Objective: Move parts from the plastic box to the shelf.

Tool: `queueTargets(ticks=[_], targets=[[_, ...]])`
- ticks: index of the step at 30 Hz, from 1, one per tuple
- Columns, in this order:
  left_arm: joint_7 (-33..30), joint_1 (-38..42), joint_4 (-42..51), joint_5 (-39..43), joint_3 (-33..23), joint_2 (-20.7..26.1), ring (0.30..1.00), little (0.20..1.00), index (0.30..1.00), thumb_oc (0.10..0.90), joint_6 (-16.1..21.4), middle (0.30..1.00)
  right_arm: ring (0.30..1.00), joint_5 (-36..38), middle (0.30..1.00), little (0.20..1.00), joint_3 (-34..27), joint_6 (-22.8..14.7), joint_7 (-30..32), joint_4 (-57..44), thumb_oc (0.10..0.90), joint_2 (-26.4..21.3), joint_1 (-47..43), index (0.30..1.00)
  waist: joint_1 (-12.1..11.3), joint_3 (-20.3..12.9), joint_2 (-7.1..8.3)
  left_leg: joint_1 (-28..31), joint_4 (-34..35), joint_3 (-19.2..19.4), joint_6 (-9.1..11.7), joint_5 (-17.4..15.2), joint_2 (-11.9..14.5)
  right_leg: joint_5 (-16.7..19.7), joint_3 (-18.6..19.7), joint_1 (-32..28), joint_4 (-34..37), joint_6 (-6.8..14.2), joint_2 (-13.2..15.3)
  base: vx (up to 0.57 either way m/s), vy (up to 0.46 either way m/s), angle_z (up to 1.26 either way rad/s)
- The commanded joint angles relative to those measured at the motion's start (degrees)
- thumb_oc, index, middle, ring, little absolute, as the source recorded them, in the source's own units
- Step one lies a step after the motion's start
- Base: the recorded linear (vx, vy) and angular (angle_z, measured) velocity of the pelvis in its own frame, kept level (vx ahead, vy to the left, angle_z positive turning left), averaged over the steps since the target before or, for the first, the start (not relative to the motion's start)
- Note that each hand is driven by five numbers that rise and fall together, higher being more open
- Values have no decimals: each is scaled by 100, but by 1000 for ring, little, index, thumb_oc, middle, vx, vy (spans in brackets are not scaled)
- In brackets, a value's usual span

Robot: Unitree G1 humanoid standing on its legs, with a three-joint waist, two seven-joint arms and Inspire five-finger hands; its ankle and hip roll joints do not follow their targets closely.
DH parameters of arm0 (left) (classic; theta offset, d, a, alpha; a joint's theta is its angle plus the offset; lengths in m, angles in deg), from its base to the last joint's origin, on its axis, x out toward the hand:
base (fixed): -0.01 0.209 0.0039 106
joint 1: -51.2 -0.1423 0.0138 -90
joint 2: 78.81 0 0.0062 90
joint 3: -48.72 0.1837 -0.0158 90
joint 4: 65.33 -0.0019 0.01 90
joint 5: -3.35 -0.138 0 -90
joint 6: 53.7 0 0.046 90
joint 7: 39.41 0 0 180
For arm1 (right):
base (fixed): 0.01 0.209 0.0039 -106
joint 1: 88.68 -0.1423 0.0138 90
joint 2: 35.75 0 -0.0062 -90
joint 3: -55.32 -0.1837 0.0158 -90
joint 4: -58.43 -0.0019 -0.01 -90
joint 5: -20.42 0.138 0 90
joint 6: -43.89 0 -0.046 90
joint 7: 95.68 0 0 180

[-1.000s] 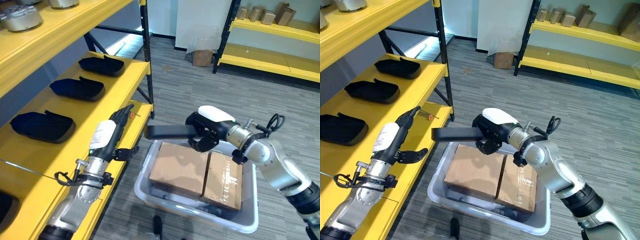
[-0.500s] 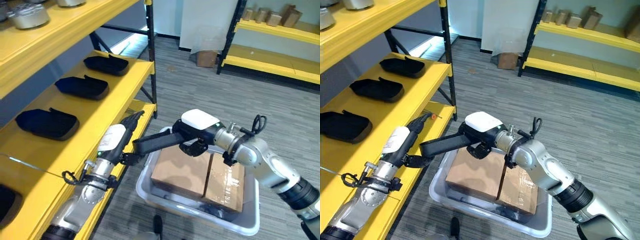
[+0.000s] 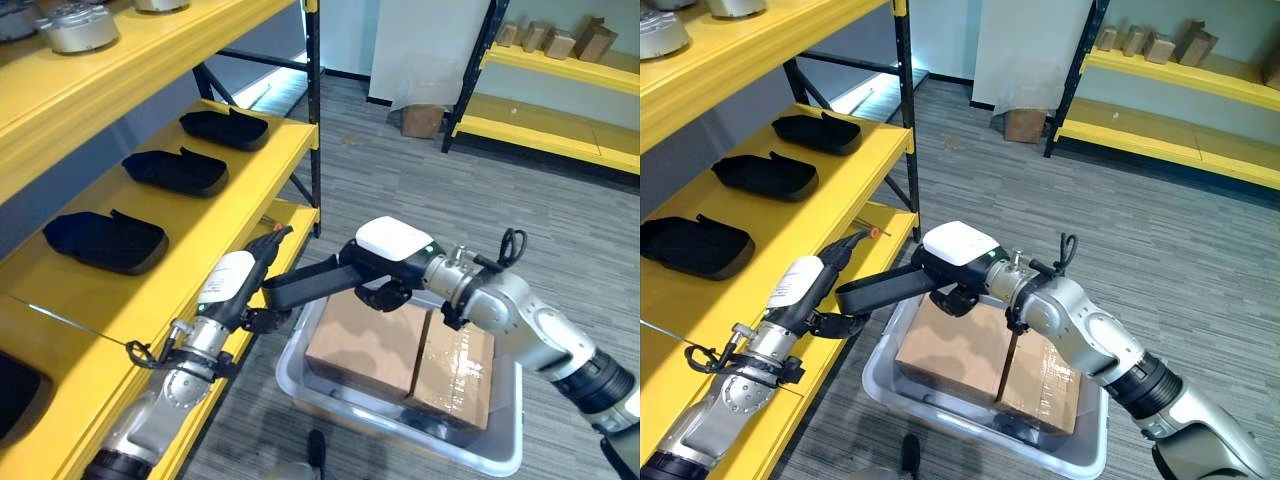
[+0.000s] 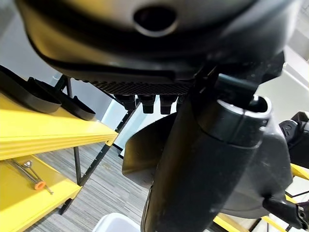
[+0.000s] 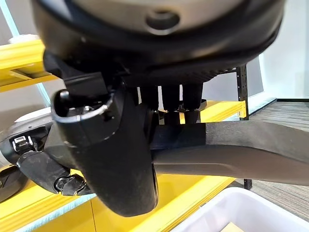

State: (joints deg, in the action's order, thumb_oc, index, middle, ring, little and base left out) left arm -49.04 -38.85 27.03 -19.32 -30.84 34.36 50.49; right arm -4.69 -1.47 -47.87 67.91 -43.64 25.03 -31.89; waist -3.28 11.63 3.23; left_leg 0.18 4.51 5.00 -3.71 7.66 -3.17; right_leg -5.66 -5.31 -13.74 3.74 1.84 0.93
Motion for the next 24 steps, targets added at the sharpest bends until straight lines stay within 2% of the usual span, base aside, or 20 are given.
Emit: queueTargets(ticks=[1,5,6,7,8,9,10,11,17,24], targets=[[-509,962,234,266,213,-77,1000,1000,1000,900,626,1000,300,51,300,300,83,-667,579,-286,400,401,-826,300,-22,-608,70,595,49,-114,563,-1033,640,329,-379,562,-110,317,397,0,0,0],[-522,1080,187,54,294,-79,1000,1000,1000,900,467,1000,300,85,300,300,86,-748,593,-254,400,420,-837,300,-8,-619,76,606,49,-126,565,-1033,645,314,-366,559,-129,305,379,0,0,0],[-519,1135,159,-28,363,-80,580,580,580,600,406,580,300,116,300,300,120,-765,612,-264,400,406,-866,300,-1,-625,79,611,49,-122,563,-1034,652,302,-361,556,-139,303,377,0,0,0],[-521,1136,158,-30,364,-81,550,550,550,578,406,550,300,116,300,300,120,-765,612,-264,400,405,-866,300,-2,-625,79,611,49,-121,564,-1034,652,301,-360,556,-140,303,377,0,0,0],[-425,1167,140,55,416,-64,410,410,410,478,478,410,300,94,300,300,138,-789,637,-292,400,426,-871,300,12,-626,73,618,49,-118,564,-1036,653,299,-352,559,-146,305,373,0,0,0],[-421,1170,138,60,416,-62,410,410,410,478,480,410,300,93,300,300,136,-789,638,-292,400,426,-870,300,11,-625,74,618,49,-117,564,-1036,653,299,-351,559,-146,305,373,0,0,0],[-220,1179,135,383,452,-71,300,300,300,400,670,300,300,69,300,300,144,-806,668,-311,400,426,-877,300,20,-621,70,623,49,-112,566,-1030,660,299,-345,564,-156,301,371,0,0,0],[-135,1161,220,803,462,-132,300,300,300,400,746,300,300,49,300,300,146,-839,799,-340,400,410,-859,300,32,-602,58,624,49,-110,568,-1014,674,294,-333,574,-175,295,367,0,0,0],[-314,1563,364,1211,749,-436,300,300,300,400,721,300,300,108,300,300,119,-886,975,-250,400,631,-998,300,80,-609,67,666,49,-125,551,-1057,654,273,-337,534,-181,285,364,0,0,0],[-728,1763,394,556,880,-525,300,300,300,400,377,300,300,229,300,300,164,-848,782,-362,400,655,-1050,300,128,-638,98,691,49,-101,537,-1083,643,266,-317,524,-192,293,375,0,0,0]])
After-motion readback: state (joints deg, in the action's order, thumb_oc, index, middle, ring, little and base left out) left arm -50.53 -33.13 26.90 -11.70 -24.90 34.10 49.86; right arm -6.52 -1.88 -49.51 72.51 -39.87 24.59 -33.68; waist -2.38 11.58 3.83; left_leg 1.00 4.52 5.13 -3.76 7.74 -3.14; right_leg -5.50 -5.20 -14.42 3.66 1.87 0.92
